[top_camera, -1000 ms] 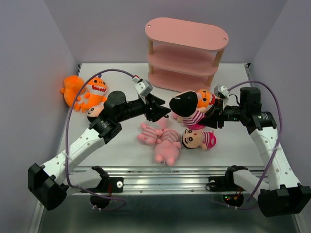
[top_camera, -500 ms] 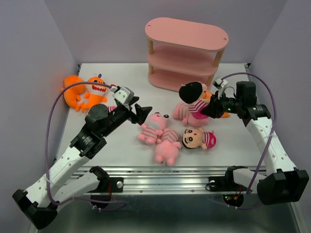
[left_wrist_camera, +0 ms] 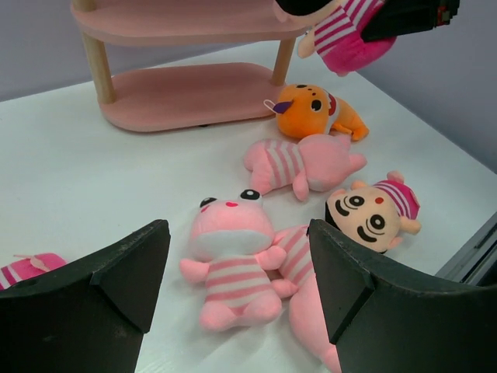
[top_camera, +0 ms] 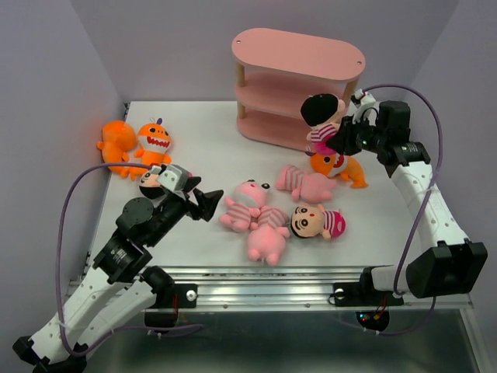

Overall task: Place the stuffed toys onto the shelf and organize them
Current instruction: Place the stuffed toy onto shelf

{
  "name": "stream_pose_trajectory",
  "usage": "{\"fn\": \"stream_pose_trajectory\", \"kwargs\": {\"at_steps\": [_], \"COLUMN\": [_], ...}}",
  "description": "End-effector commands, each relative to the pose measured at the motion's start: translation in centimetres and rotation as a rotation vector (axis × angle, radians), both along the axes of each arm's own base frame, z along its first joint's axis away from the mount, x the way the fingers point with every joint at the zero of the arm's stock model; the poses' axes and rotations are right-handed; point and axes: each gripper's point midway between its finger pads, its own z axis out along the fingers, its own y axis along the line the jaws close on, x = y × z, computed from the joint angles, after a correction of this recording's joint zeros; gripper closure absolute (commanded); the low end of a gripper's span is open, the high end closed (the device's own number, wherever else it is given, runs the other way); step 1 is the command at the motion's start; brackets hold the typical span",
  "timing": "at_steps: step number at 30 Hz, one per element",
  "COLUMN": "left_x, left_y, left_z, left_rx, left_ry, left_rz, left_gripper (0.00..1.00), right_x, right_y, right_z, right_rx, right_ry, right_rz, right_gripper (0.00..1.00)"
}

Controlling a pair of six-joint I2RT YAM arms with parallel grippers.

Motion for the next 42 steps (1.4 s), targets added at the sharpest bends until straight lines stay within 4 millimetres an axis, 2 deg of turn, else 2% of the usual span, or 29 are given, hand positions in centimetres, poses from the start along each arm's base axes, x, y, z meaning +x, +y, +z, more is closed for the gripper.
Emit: {"fn": "stream_pose_trajectory", "kwargs": {"at_steps": [1,5,8,11,18,26,30,33,42], "left_x": [-0.6,-1.2,-1.3,-1.4,-1.2,-1.3,-1.6,-1.7,-1.4], "left_y": [0.3,0.9,1.2,1.3,1.2,1.3,1.5,1.6,1.4], "left_z": [0.1,0.5,0.5,0.3,-0.3,-1.0,-0.6,-0.5,-1.0], "left_rx": [-0.054,-0.071,-0.066,-0.055,-0.037,-0.026,-0.049,-0.056,-0.045], "left_ry": [0.014,0.003,-0.001,-0.005,-0.011,-0.006,-0.014,-0.018,0.001], "left_rz": [0.005,0.007,0.015,0.018,0.013,0.015,0.016,0.018,0.018], "left_gripper": [0.17,0.17,0.17,0.16,0.16,0.15,0.14,0.14,0.14], "right_x": [2.6,4.3,5.4,6.5,7.4,9.4,10.4,10.9,12.6], "right_y": [0.8,0.9,0.2,-0.2,0.2,0.6,-0.2,-0.3,-2.0], "right_z": [2.7,2.0,2.1,3.3,5.4,5.7,5.0,5.4,3.5], "right_rx": [0.098,0.126,0.118,0.130,0.206,0.280,0.301,0.314,0.305], "right_ry": [-0.029,0.007,-0.011,-0.069,-0.142,-0.168,-0.157,-0.187,-0.182], "right_rz": [-0.057,-0.086,-0.140,-0.185,-0.193,-0.213,-0.244,-0.254,-0.307], "right_gripper": [0.99,0.99,0.99,0.99,0.99,0.99,0.99,0.99,0.97]}}
